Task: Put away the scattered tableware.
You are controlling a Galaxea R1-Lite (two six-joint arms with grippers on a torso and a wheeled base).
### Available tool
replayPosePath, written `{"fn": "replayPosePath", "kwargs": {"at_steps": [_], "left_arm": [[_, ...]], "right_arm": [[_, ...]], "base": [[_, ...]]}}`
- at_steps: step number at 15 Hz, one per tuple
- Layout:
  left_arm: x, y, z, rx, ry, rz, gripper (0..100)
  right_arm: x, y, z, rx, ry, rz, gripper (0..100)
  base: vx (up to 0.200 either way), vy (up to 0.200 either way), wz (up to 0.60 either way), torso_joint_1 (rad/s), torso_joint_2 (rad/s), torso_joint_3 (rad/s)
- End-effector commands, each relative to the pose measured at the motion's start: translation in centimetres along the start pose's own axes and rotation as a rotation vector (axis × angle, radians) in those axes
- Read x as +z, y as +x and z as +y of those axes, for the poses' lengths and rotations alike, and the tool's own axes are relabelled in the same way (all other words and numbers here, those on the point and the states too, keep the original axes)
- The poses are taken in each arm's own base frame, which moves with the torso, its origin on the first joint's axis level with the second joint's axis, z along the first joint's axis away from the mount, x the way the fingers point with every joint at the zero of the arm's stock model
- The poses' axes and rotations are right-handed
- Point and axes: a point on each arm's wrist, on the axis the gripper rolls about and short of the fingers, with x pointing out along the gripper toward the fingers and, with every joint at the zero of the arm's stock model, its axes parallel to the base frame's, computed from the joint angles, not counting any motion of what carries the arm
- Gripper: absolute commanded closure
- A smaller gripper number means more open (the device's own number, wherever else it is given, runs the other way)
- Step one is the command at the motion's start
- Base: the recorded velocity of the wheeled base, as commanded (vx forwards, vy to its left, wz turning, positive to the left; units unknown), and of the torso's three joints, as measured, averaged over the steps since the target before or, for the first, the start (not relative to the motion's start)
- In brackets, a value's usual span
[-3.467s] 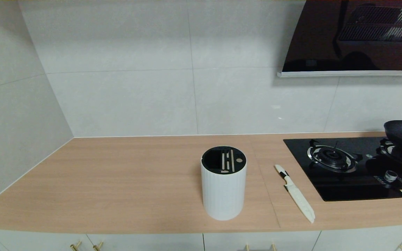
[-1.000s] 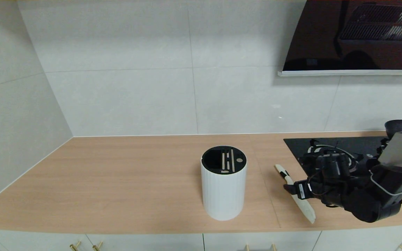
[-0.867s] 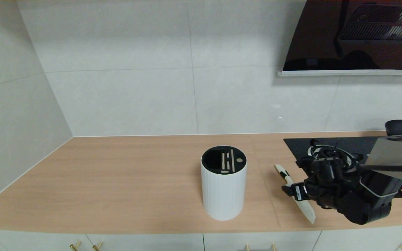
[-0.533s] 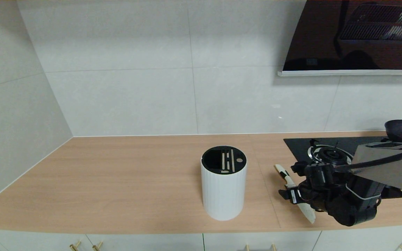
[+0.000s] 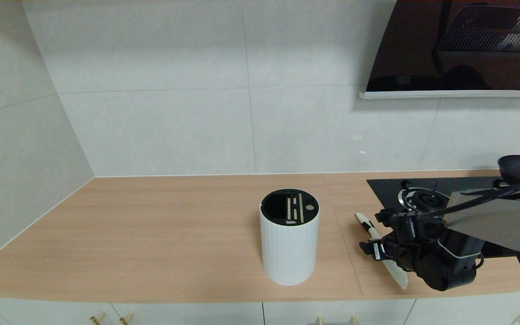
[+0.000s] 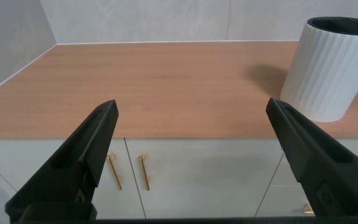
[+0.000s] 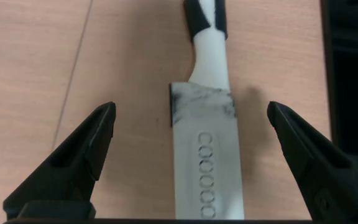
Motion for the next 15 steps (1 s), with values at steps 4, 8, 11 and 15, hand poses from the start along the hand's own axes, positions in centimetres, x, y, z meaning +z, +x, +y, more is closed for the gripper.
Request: {"fn": "replayPosePath", "kwargs": {"at_steps": [4,8,11,15], "left_arm": [[0.0,0.0,0.0,0.000,0.000,0.000,0],[0.0,0.0,0.0,0.001,0.000,0.000,0],[0.0,0.0,0.0,0.001,0.000,0.000,0],[0.0,0.0,0.0,0.000,0.000,0.000,0]], "right_arm": [[-0.3,0.4,-0.2,-0.005,0.001,0.006,0],[-0.3,0.8,-0.4,-0.010,0.005,0.004,0],[-0.5,1.1,-0.4,-0.011,0.005,0.007,100],[-0.8,1.3,-0.4,-0.011,0.003,0.014,100]], "base": [[0.000,0.000,0.00,0.000,0.00,0.000],[0.000,0.000,0.00,0.000,0.00,0.000],[0.000,0.000,0.00,0.000,0.00,0.000],[0.000,0.000,0.00,0.000,0.00,0.000]]}}
